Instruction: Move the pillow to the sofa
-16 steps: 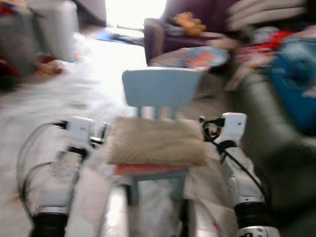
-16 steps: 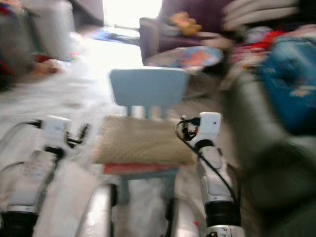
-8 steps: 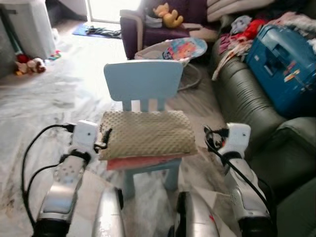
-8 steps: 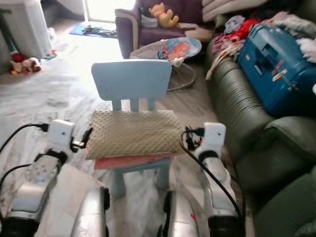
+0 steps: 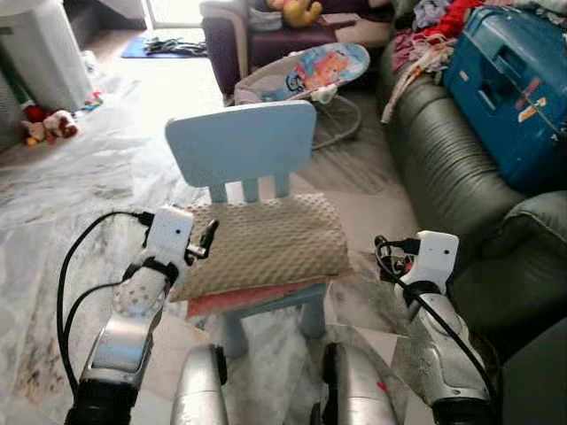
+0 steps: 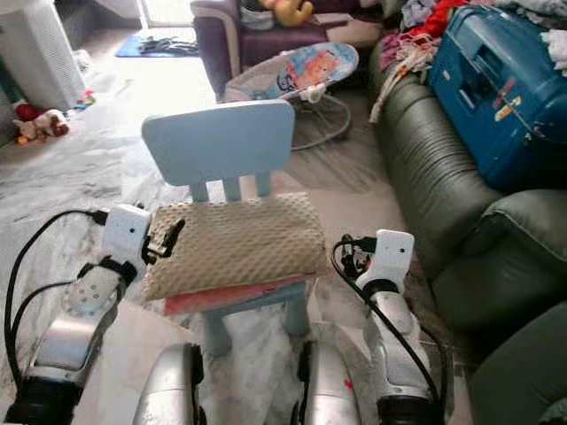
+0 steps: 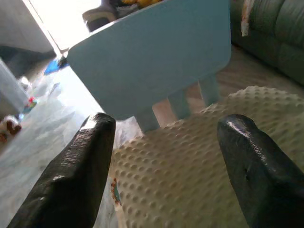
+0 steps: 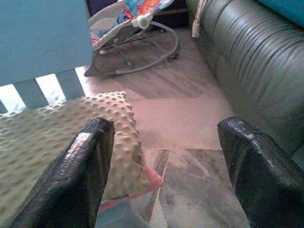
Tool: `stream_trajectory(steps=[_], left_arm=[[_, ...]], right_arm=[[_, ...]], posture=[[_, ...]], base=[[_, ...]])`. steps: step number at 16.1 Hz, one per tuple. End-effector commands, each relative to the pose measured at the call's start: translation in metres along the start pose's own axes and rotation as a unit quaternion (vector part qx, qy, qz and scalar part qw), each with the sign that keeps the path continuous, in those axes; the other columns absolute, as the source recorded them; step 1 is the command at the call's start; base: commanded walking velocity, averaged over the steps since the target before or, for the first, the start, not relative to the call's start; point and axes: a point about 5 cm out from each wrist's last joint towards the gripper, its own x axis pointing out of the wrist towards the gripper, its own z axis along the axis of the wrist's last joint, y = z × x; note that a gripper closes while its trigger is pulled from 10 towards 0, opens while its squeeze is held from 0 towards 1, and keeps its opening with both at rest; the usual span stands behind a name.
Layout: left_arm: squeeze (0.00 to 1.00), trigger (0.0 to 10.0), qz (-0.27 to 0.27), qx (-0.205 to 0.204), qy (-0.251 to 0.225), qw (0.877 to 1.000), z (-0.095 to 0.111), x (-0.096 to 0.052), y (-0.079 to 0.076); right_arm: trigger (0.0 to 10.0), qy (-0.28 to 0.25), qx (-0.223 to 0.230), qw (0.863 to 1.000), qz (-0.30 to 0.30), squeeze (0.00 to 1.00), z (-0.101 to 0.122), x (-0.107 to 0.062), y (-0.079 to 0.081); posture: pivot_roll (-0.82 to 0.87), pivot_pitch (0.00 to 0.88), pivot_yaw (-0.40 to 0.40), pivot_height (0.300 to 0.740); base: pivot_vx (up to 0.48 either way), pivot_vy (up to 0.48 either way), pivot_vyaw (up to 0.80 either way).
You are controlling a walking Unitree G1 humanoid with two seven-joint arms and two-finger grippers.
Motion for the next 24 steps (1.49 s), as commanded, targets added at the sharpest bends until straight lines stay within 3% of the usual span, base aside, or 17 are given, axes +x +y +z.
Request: stream_trajectory(steps=[1,9,14,18,24], left_arm=[[0.00,10.0,0.021,-0.010,0.017,1.000,-0.006,-0.003,0.007],[0.00,10.0,0.085,-0.008,0.032,0.996,-0.009,-0.006,0.018],[0.00,10.0,0.093,-0.006,0.028,0.995,-0.007,-0.001,0.017],[0.00,10.0,0.098,-0.008,0.029,0.995,-0.007,0.000,0.017],[0.00,10.0,0.102,-0.012,0.025,0.994,-0.007,0.001,0.018]], right_arm=[[10.0,-0.005,-0.004,1.000,0.019,0.00,0.005,-0.001,0.004],[10.0,-0.012,-0.002,0.998,0.067,0.00,0.012,0.008,0.020],[10.0,-0.019,0.006,0.997,0.075,0.00,0.015,0.009,0.021],[10.0,-0.036,-0.017,0.995,0.093,0.00,0.021,0.009,0.022],[10.0,-0.040,-0.030,0.992,0.118,0.00,0.022,0.010,0.029]], posture=[[-0.02,0.000,-0.018,0.625],[0.00,0.000,-0.031,0.535],[-0.01,0.000,-0.028,0.535],[-0.02,0.000,-0.031,0.535],[-0.01,0.000,-0.039,0.535]], base=[[0.000,0.000,0.00],[0.000,0.000,0.00],[0.000,0.000,0.00],[0.000,0.000,0.00],[0.185,0.000,0.53]])
